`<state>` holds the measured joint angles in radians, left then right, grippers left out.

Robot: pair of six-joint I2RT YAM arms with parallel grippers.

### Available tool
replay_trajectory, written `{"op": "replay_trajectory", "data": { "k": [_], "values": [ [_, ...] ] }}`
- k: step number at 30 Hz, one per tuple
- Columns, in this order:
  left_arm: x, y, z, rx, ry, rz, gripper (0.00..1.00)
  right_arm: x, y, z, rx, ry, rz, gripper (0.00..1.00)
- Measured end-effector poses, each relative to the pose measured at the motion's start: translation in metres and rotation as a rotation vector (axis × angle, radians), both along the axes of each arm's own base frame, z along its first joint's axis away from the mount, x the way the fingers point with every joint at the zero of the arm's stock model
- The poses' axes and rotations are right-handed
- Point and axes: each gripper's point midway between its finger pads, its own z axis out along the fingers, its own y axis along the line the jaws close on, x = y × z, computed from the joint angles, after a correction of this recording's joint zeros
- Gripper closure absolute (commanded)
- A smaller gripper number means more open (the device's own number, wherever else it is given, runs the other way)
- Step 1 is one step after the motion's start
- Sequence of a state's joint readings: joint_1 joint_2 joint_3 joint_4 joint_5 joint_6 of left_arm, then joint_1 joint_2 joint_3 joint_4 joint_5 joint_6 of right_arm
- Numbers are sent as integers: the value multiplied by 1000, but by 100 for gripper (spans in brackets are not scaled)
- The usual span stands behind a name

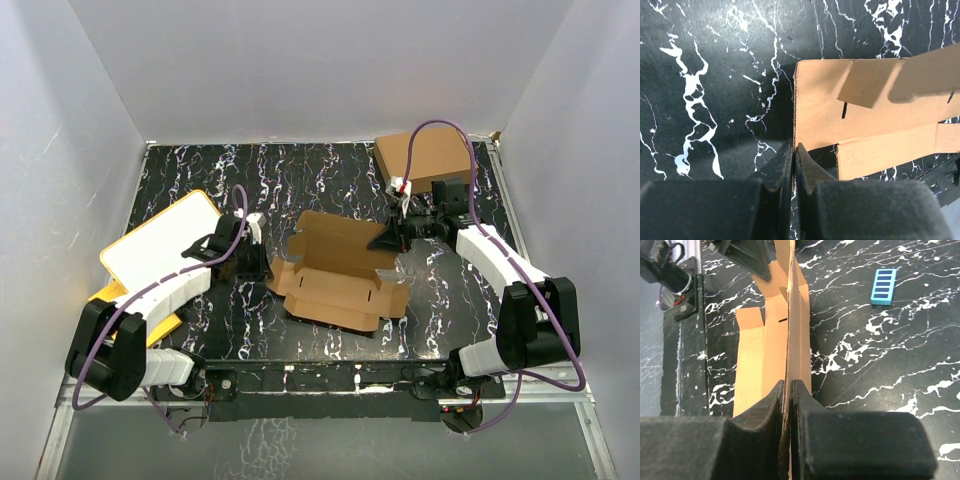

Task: Fold the paper box

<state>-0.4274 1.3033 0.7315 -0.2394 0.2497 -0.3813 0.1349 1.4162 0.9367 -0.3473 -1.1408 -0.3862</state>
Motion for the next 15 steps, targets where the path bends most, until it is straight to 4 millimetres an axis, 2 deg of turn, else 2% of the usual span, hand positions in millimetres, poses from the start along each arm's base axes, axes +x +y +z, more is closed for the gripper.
{"op": "replay_trajectory", "data": {
  "k": [4, 7, 12, 15],
  "values": [
    [-11, 4, -12, -6, -8, -1, 100, -10, 4, 0, -2, -29, 60, 92],
    [-16, 7, -13, -27, -52, 2, 100, -6, 8, 10, -26, -88, 81, 92],
    [8, 0, 16, -90, -249, 2, 100, 27, 8, 54, -69, -299, 75, 92],
    [27, -4, 34, -123, -383, 2, 100, 41, 7, 69, -92, -406, 80, 92]
  ]
}}
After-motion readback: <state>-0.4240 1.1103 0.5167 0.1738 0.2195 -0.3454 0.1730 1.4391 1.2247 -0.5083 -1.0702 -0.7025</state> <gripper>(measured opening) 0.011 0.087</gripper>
